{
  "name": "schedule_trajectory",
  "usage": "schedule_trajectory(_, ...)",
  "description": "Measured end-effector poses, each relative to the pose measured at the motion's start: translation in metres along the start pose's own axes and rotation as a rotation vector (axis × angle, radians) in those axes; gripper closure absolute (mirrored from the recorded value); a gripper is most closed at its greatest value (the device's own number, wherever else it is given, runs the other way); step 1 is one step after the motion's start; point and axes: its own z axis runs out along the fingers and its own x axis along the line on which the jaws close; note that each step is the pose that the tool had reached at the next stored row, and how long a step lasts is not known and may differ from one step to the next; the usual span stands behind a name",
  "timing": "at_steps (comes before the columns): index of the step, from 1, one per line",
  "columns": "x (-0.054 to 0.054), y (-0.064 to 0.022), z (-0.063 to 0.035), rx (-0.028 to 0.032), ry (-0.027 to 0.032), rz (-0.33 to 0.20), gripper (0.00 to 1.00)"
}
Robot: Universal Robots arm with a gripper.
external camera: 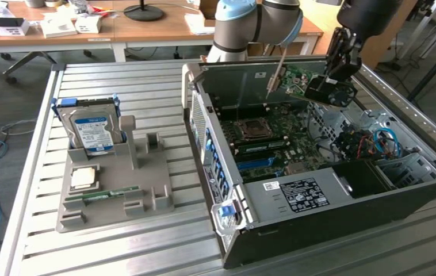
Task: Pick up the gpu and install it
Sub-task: 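Insert the gpu into the slot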
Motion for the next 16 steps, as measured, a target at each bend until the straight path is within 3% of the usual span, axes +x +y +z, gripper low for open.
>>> schedule_trajectory(16,0.0,0.0,0.0,-0.0057,0.0112,-0.248,0.73)
